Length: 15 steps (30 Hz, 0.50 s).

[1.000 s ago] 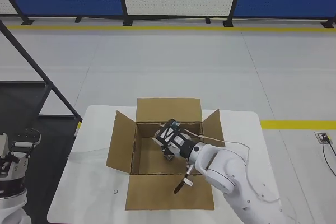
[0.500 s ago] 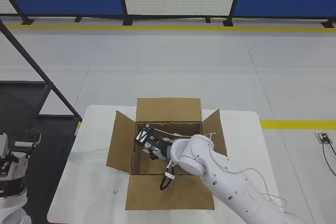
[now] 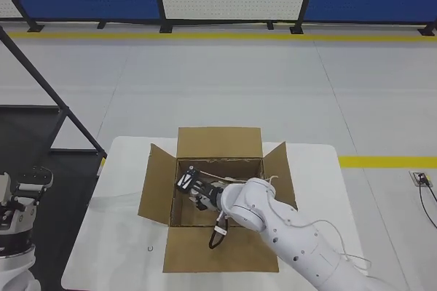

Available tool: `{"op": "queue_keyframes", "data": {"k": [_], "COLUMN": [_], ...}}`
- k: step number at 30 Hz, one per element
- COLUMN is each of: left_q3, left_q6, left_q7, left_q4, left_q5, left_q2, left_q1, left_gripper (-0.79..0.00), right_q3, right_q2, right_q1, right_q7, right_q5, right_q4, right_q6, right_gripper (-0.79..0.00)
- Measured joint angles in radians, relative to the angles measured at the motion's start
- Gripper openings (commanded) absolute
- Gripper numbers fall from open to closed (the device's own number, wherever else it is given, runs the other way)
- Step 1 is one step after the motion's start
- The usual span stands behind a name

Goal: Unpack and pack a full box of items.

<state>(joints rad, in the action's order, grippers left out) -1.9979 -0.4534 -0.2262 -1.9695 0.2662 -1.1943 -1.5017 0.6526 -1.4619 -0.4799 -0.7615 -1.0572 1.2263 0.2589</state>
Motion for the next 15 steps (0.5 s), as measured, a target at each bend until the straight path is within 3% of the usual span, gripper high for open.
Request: {"op": "queue_keyframes", "data": {"k": [11,13,14,15], "left_q3": [0.0,0.0,0.0,0.0], "left_q6": [0.0,0.0,0.0,0.0], "left_q7": [0.0,0.0,0.0,0.0], "left_q4": [0.0,0.0,0.0,0.0], "left_q5": [0.0,0.0,0.0,0.0], "left_q2": [0.0,0.0,0.0,0.0], "left_q1": [0.0,0.0,0.0,0.0], "left_gripper": [0.0,0.0,0.0,0.0], "right_q3": [-0.09,-0.096,-0.098,-0.099], "right_q2": [-0.088,-0.102,-0.107,-0.112], "right_q1": [0.088,0.099,0.103,0.107], "right_q7": [0.081,0.094,0.101,0.107], "right_q5": [0.036,0.048,0.052,0.055], "right_q4": [-0.265,-0.309,-0.326,-0.342], "right_q6": [0.019,0.028,0.033,0.036], "right_gripper": [-0.785,-0.708,-0.557,-0.499]}}
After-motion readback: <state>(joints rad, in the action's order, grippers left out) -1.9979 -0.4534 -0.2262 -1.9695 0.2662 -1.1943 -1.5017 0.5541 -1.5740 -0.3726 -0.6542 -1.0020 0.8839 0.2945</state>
